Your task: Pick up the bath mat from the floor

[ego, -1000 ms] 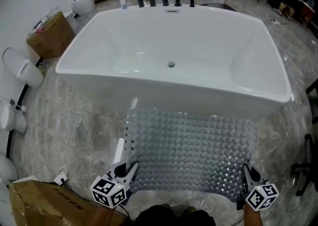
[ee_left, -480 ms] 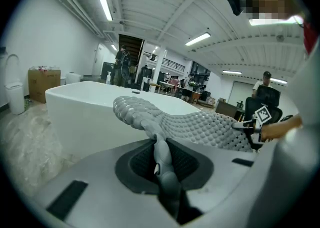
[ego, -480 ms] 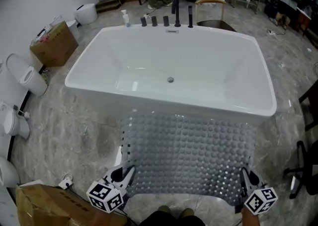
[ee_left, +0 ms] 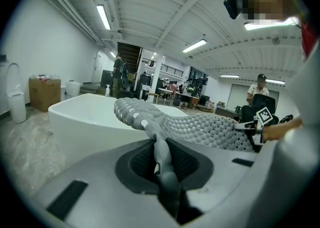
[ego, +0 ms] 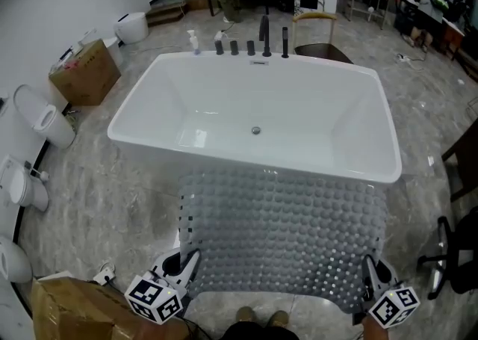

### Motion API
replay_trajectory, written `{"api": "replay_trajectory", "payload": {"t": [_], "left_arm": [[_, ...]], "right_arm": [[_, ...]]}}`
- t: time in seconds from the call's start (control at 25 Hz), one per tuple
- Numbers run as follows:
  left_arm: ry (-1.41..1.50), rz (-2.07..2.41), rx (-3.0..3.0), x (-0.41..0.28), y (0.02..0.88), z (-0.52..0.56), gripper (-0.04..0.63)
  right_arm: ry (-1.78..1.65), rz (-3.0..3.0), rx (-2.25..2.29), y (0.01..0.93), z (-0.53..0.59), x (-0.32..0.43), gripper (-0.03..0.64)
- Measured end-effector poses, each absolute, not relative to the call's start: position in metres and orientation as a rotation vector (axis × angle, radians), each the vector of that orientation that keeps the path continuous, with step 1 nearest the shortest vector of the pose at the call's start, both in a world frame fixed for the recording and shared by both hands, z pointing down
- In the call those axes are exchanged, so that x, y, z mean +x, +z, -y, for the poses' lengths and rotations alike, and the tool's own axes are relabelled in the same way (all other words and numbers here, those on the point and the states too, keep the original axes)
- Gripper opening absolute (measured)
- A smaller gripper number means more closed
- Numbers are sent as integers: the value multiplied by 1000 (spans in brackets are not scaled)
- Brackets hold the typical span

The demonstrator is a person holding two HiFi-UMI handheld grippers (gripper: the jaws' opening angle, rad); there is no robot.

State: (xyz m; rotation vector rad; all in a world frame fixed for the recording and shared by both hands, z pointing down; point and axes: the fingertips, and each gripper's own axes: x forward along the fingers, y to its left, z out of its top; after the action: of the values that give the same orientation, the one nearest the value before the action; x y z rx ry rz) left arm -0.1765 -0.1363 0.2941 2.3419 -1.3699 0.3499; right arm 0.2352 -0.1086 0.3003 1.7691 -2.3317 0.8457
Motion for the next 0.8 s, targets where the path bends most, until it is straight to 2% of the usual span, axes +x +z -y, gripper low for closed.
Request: {"api": "replay_trajectory", "payload": {"t": [0.48, 0.8], "left_arm": [[286, 1387, 2413, -186, 193, 112, 49], [237, 1381, 2455, -186, 159, 94, 49]], "right_arm": [[738, 2442, 1775, 194, 81, 230, 43], [706, 2489, 1799, 159, 62, 232, 43]]}}
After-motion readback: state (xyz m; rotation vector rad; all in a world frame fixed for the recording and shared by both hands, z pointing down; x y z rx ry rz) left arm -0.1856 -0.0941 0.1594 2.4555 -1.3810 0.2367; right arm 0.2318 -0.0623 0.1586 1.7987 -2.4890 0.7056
